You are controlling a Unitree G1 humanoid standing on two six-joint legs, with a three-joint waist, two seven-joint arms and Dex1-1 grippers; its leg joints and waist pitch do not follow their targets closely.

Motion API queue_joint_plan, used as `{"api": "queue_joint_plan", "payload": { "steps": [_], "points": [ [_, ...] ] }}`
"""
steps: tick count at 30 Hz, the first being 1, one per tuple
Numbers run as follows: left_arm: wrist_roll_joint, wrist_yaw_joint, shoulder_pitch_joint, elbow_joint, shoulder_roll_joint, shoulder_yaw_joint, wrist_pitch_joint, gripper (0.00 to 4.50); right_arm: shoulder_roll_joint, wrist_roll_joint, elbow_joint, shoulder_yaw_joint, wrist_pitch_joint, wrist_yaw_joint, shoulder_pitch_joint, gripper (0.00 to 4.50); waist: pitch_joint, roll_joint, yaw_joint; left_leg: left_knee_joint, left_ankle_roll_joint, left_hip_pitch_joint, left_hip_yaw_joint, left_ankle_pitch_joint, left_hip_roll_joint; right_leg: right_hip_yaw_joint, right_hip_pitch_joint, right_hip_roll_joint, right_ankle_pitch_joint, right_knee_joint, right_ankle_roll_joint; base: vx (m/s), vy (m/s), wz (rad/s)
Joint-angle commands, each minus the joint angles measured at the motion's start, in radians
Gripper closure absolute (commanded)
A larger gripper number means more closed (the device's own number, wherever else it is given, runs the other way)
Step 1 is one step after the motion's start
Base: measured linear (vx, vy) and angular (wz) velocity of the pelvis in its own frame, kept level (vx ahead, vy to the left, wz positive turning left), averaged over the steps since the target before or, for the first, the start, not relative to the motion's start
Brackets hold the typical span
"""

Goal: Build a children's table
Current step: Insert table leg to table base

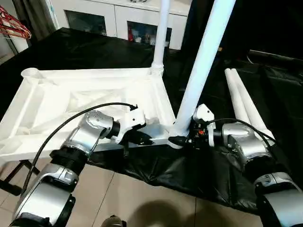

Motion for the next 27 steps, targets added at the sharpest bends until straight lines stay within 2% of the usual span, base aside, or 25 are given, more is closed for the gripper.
{"api": "queue_joint_plan", "payload": {
  "steps": [1, 2, 9, 11, 13, 14, 16, 17, 18, 20, 21, 22, 23, 24, 27],
  "points": [
    [-0.029, -0.052, -0.026, -0.014, -0.026, -0.034, -0.035, 4.5, 0.009, -0.008, -0.023, 0.037, 0.029, 0.023, 0.02, 1.51, -0.071, 0.013, 0.0, -0.067, 0.029, 0.025, -0.017, -0.247, 0.053, 0.048, 0.052, -0.077, -0.149, -0.066, -0.249, 0.0, 0.0, 0.0],
    [-0.029, -0.054, -0.027, -0.013, -0.026, -0.034, -0.036, 4.5, 0.009, -0.007, -0.025, 0.037, 0.031, 0.024, 0.02, 1.56, -0.071, 0.015, 0.002, -0.067, 0.029, 0.026, -0.017, -0.246, 0.052, 0.048, 0.051, -0.077, -0.145, -0.065, -0.25, 0.0, 0.0, 0.0],
    [-0.018, -0.049, -0.029, 0.006, -0.029, -0.029, -0.048, 4.5, 0.018, 0.005, -0.067, 0.034, 0.064, 0.039, 0.054, 1.73, -0.072, 0.015, 0.01, -0.067, 0.022, 0.028, -0.016, -0.258, 0.052, 0.048, 0.051, -0.078, -0.156, -0.066, -0.248, 0.0, 0.0, 0.0],
    [-0.018, -0.028, -0.031, 0.012, -0.038, -0.021, -0.045, 4.5, 0.027, 0.015, -0.071, 0.025, 0.067, 0.027, 0.061, 1.74, -0.072, 0.015, 0.011, -0.067, 0.018, 0.029, -0.016, -0.263, 0.052, 0.048, 0.05, -0.078, -0.162, -0.067, -0.246, 0.0, 0.0, 0.0],
    [-0.009, 0.051, -0.042, 0.04, -0.065, -0.001, -0.05, 4.5, 0.052, 0.029, -0.075, 0.0, 0.077, -0.028, 0.071, 1.74, -0.071, 0.014, 0.013, -0.067, 0.018, 0.029, -0.015, -0.264, 0.052, 0.049, 0.05, -0.077, -0.165, -0.069, -0.242, 0.0, 0.0, 0.0],
    [-0.002, 0.106, -0.051, 0.064, -0.083, 0.011, -0.059, 4.5, 0.066, 0.025, -0.071, -0.009, 0.085, -0.074, 0.073, 1.74, -0.071, 0.015, 0.014, -0.067, 0.017, 0.029, -0.016, -0.267, 0.052, 0.049, 0.049, -0.078, -0.171, -0.069, -0.242, 0.0, 0.0, 0.0],
    [0.006, 0.175, -0.066, 0.098, -0.108, 0.026, -0.062, 4.5, 0.096, 0.011, -0.049, -0.029, 0.086, -0.186, 0.068, 1.74, -0.068, 0.013, 0.011, -0.071, -0.001, 0.034, -0.018, -0.302, 0.049, 0.048, 0.047, -0.08, -0.248, -0.078, -0.221, 0.0, 0.0, 0.0],
    [0.014, 0.229, -0.079, 0.122, -0.128, 0.036, -0.061, 4.5, 0.123, 0.001, -0.017, -0.053, 0.084, -0.299, 0.057, 1.74, -0.064, 0.013, 0.006, -0.072, -0.012, 0.033, -0.019, -0.317, 0.048, 0.05, 0.042, -0.084, -0.303, -0.084, -0.206, 0.0, 0.0, 0.0],
    [0.02, 0.28, -0.092, 0.141, -0.147, 0.045, -0.046, 4.5, 0.149, -0.005, 0.019, -0.076, 0.085, -0.405, 0.043, 1.74, -0.059, 0.016, 0.0, -0.077, -0.032, 0.038, -0.025, -0.364, 0.046, 0.048, 0.039, -0.087, -0.397, -0.093, -0.184, 0.0, 0.0, 0.0],
    [0.037, 0.408, -0.119, 0.181, -0.194, 0.059, -0.019, 4.5, 0.207, 0.006, 0.098, -0.138, 0.087, -0.632, 0.009, 1.75, -0.06, 0.012, -0.007, -0.076, -0.052, 0.042, -0.031, -0.393, 0.043, 0.045, 0.039, -0.091, -0.491, -0.101, -0.15, 0.0, 0.0, 0.0],
    [0.045, 0.469, -0.131, 0.197, -0.219, 0.064, -0.006, 4.5, 0.236, 0.015, 0.126, -0.163, 0.082, -0.721, -0.003, 1.75, -0.06, 0.016, -0.013, -0.078, -0.053, 0.043, -0.033, -0.396, 0.043, 0.045, 0.037, -0.091, -0.506, -0.106, -0.139, 0.0, 0.0, 0.0],
    [0.045, 0.469, -0.131, 0.197, -0.219, 0.064, -0.006, 4.5, 0.236, 0.015, 0.126, -0.163, 0.082, -0.721, -0.003, 1.75, -0.061, 0.017, -0.016, -0.077, -0.05, 0.044, -0.033, -0.397, 0.043, 0.045, 0.035, -0.09, -0.505, -0.108, -0.137, 0.0, 0.0, 0.0],
    [0.051, 0.528, -0.14, 0.21, -0.249, 0.067, 0.004, 4.5, 0.267, 0.004, 0.147, -0.174, 0.065, -0.826, -0.015, 1.75, -0.06, 0.018, -0.016, -0.075, -0.038, 0.046, -0.03, -0.396, 0.042, 0.046, 0.033, -0.089, -0.491, -0.112, -0.138, 0.0, 0.0, 0.0],
    [0.053, 0.545, -0.144, 0.218, -0.259, 0.069, 0.002, 4.5, 0.277, -0.006, 0.15, -0.175, 0.058, -0.857, -0.018, 1.75, -0.06, 0.018, -0.018, -0.076, -0.034, 0.042, -0.029, -0.383, 0.042, 0.049, 0.032, -0.088, -0.466, -0.11, -0.142, 0.0, 0.0, 0.0],
    [0.071, 0.565, -0.144, 0.228, -0.28, 0.053, -0.023, 4.5, 0.303, -0.039, 0.15, -0.158, 0.017, -0.892, -0.021, 1.75, -0.065, 0.017, -0.017, -0.077, -0.019, 0.037, -0.026, -0.349, 0.041, 0.049, 0.039, -0.083, -0.393, -0.102, -0.148, 0.0, 0.0, 0.0]
  ]
}}
